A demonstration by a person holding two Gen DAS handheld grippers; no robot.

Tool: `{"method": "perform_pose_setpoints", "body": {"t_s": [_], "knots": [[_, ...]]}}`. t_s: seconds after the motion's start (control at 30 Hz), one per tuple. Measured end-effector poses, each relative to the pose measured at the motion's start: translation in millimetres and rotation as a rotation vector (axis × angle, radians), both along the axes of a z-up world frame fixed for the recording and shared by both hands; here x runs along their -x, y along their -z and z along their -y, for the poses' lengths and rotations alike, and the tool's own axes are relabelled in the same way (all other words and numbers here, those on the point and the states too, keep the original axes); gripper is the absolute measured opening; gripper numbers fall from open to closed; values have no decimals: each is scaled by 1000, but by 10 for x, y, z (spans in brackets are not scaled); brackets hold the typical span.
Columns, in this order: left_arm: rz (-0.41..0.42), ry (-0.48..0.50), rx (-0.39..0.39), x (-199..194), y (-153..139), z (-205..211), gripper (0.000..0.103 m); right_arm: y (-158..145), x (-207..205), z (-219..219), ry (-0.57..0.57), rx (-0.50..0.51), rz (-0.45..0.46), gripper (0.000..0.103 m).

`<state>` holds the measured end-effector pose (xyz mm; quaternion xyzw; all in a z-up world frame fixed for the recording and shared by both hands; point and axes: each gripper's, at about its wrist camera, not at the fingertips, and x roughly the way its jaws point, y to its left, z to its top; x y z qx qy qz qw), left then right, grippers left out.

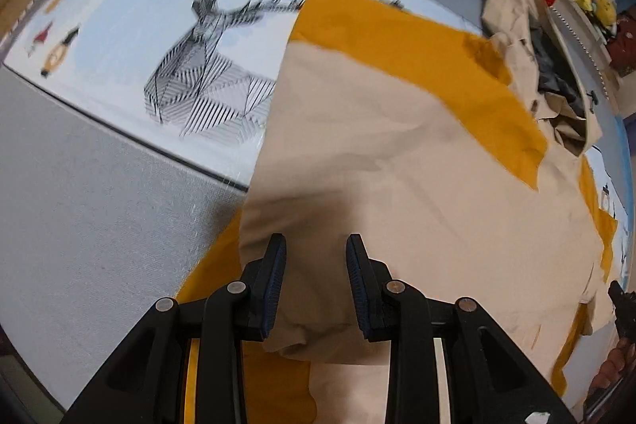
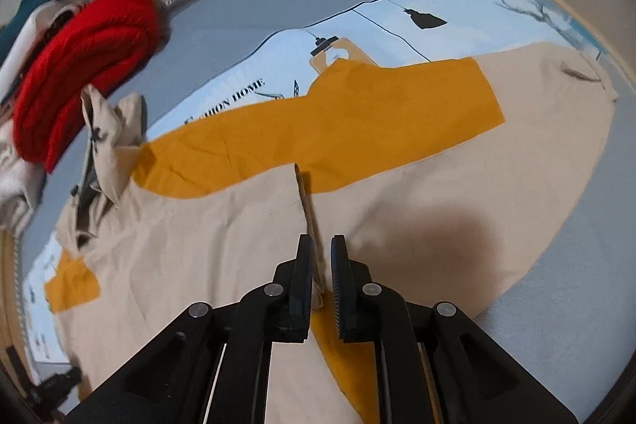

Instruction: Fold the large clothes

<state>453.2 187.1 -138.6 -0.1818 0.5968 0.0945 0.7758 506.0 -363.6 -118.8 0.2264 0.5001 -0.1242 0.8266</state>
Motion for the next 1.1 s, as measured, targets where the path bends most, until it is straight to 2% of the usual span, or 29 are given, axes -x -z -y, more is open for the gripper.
{"method": "perform_pose_setpoints", "body": {"t_s": [0.1, 0.2, 0.27, 0.33, 0.4, 0.5, 0.63, 0.7, 0.77, 0.87, 1.1], "knots": [[10, 49, 50, 10, -6, 97, 28, 46, -38, -48, -52, -91, 22, 11], [-84, 51, 11, 66, 201, 59, 28, 224, -107, -149, -116, -206, -17, 17], [-97, 41, 9, 90, 235, 2, 21, 375, -136, -206, -137, -238, -74, 19], [-91, 33, -16, 112, 164, -15, 21, 504, -128, -219, -128, -212, -139, 19], [-56, 28, -20, 131, 52, -1, 22, 527, -105, -199, -111, -178, -164, 19], [-14, 63, 43, 123, -39, 62, 25, 432, -83, -202, -105, -141, -138, 19], [-83, 96, 60, 137, 165, 143, 27, 335, -124, -279, -153, -87, -88, 19], [-105, 107, 44, 154, 235, 174, 27, 419, -143, -263, -141, -99, -125, 19], [-93, 111, 14, 173, 174, 221, 27, 515, -131, -184, -110, -138, -157, 19], [-35, 122, -22, 174, -18, 371, 29, 431, -108, -172, -101, -120, -137, 19], [85, 217, -78, 266, -409, 785, 32, -42, 57, -205, -131, 14, 15, 19]]}}
